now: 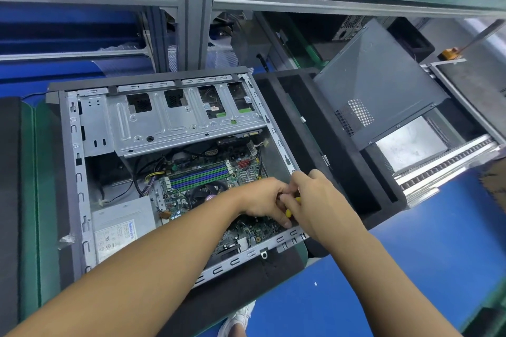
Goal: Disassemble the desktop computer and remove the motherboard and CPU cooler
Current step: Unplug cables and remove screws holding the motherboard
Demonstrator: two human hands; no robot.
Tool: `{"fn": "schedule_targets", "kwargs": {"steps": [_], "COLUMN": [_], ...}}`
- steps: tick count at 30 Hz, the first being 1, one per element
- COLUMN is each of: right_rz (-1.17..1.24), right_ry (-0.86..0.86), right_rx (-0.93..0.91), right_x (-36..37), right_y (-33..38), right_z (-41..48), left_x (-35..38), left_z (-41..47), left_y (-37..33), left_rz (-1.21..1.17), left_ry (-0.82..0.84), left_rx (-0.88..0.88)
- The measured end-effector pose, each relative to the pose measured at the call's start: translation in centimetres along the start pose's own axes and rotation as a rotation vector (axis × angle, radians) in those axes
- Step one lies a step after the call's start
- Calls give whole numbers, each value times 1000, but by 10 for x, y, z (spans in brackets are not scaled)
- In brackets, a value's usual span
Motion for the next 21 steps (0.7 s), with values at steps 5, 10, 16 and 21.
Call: {"fn": "schedule_targets", "kwargs": {"steps": [5,10,16,21], "right_rz": [-24,-121,-24,0], "right_ry": [28,132,2,34], "right_rx": [-11,-83,42,3], "right_x": [1,1,-1,-4], "right_y": [2,-1,-2,2], "right_z": [1,-1,-1,-2], "left_x": [-2,-7,-4,-4], "left_z": [-3,-5,-1,-4], "left_y": [1,0,2,-1], "left_rz": [-96,-10,-4,-36], "left_ry": [26,12,-25,21], "left_rx": [12,-5,7,8]}}
Point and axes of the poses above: each hand's wrist, its own z-axis towards the middle knuckle, its own x-axis out of the palm, y = z × x, the point moved 2 cm from there along z, towards the middle knuckle, and after that the axes turned 13 degrees about y, right-handed, at the moved point
